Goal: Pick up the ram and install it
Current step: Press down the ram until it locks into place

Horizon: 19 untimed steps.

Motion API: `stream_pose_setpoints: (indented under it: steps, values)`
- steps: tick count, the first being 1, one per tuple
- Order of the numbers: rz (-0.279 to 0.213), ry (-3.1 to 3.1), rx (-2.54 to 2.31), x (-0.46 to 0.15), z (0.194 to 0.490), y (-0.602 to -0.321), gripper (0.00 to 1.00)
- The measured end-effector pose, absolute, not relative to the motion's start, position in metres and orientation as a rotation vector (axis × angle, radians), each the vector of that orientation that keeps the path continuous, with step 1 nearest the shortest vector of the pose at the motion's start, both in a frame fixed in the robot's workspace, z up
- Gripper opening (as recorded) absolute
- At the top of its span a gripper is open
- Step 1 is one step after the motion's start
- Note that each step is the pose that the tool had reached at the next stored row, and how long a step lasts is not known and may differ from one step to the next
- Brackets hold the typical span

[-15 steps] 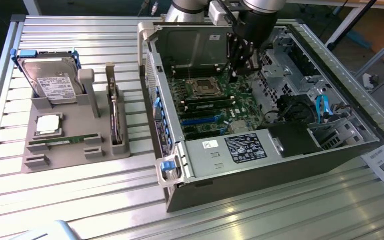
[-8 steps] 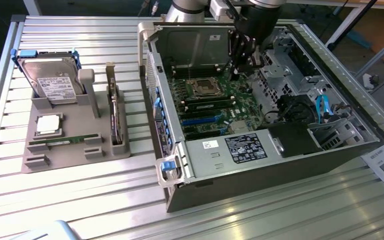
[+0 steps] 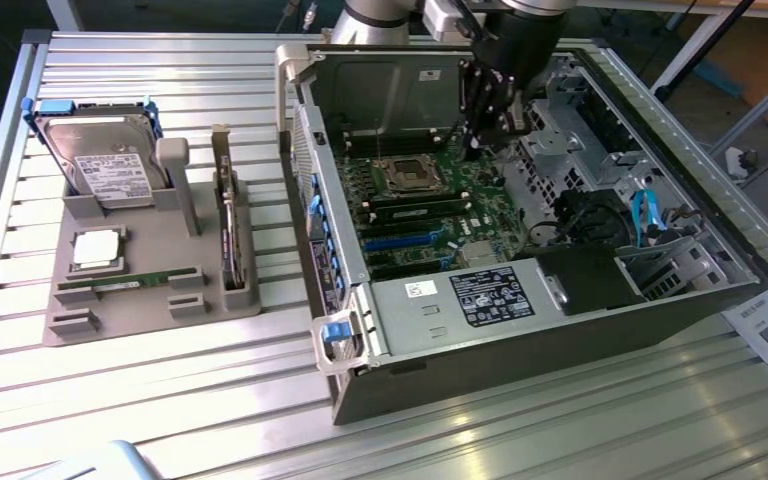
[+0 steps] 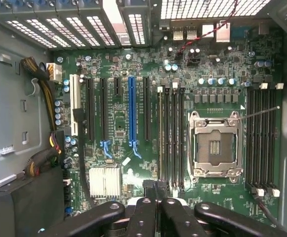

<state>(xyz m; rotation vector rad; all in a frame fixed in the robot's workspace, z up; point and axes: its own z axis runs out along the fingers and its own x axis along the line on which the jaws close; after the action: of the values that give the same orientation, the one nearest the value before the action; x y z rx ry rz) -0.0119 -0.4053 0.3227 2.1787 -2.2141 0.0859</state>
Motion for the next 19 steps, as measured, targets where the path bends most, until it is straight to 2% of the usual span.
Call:
stream_pose_setpoints:
  steps: [19]
  values:
    - [0.089, -2.213, 2.177, -0.0051, 0.3227, -0.4053, 0.10]
